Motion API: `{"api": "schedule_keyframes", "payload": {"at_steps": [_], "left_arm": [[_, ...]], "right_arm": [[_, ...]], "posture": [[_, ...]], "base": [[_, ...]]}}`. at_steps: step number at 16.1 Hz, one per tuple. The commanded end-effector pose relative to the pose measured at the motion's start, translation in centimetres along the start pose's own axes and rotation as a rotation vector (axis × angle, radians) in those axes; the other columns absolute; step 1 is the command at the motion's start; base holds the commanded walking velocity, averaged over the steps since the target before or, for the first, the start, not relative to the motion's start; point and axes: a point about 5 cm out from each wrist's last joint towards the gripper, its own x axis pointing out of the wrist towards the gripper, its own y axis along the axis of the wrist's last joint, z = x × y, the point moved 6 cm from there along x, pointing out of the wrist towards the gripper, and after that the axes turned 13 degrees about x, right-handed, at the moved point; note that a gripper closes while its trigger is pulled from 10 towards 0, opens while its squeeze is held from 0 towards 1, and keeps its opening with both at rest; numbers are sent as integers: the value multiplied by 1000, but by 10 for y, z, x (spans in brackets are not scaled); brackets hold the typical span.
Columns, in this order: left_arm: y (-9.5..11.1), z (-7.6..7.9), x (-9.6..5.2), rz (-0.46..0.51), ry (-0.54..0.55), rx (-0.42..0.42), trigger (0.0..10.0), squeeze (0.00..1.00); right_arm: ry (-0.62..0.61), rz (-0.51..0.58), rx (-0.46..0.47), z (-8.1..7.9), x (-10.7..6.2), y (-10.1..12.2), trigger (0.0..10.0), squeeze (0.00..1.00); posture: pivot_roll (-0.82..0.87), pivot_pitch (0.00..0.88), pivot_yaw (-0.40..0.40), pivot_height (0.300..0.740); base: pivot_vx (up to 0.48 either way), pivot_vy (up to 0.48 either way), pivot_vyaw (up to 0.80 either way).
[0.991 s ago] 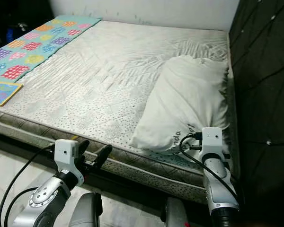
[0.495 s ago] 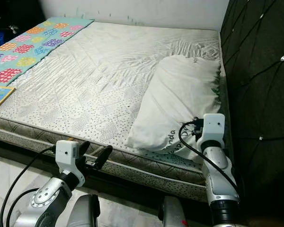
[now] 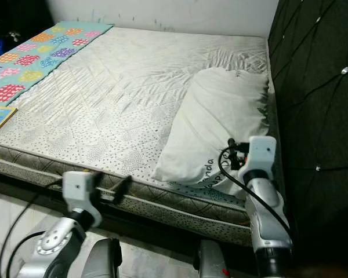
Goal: Clean up the room
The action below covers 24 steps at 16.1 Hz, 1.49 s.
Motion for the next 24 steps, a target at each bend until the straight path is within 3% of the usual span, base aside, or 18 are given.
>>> {"api": "schedule_keyframes", "payload": {"at_steps": [1, 2, 10, 16, 17, 18, 19, 22, 23, 24], "left_arm": [[-3, -9, -1, -11, 43, 13, 10000, 0], [1, -18, 0, 10, 94, 6, 10000, 0], [3, -22, 0, 26, 137, 1, 10000, 0], [2, -31, 1, 20, 208, -50, 10000, 0], [2, -31, 1, 21, 208, -50, 10000, 0], [2, -31, 1, 23, 207, -51, 10000, 0], [3, -29, 1, 26, 197, -63, 10000, 0], [2, -10, 3, 22, 79, -122, 10000, 0], [2, -6, 3, 18, 60, -117, 10000, 0], [1, -6, 4, 19, 60, -117, 10000, 0]], "right_arm": [[14, 3, 20, -3, -1, 2, 10000, 1000], [24, -2, 18, -8, -4, -2, 10000, 1000], [30, 7, 21, -8, -5, 2, 10000, 1000], [26, 8, 10, -9, -7, 2, 10000, 1000], [25, 8, 10, -9, -7, 2, 10000, 957], [25, 8, 9, -9, -7, 2, 10000, 537], [23, 7, 7, -9, -6, 2, 10000, 420], [22, 1, 3, -8, -6, 2, 10000, 412], [25, -1, 3, -8, -7, 1, 10000, 247], [29, 0, 5, -8, -7, 2, 10000, 0]], "posture": [[-1, 0, 13, 585], [-1, 0, 13, 585], [-7, 0, 7, 585], [-13, 0, 4, 585], [-13, 0, 3, 585], [-13, 0, 2, 585], [-12, 0, 2, 585], [-14, 0, 0, 585], [-16, 0, -1, 585], [-19, 0, -1, 585]], "base": [[0, 0, 0], [0, 0, 0], [0, 0, 0], [0, 0, 0], [0, 0, 0], [0, 0, 0], [0, 0, 0], [0, 0, 0], [0, 0, 0], [0, 0, 0]]}}
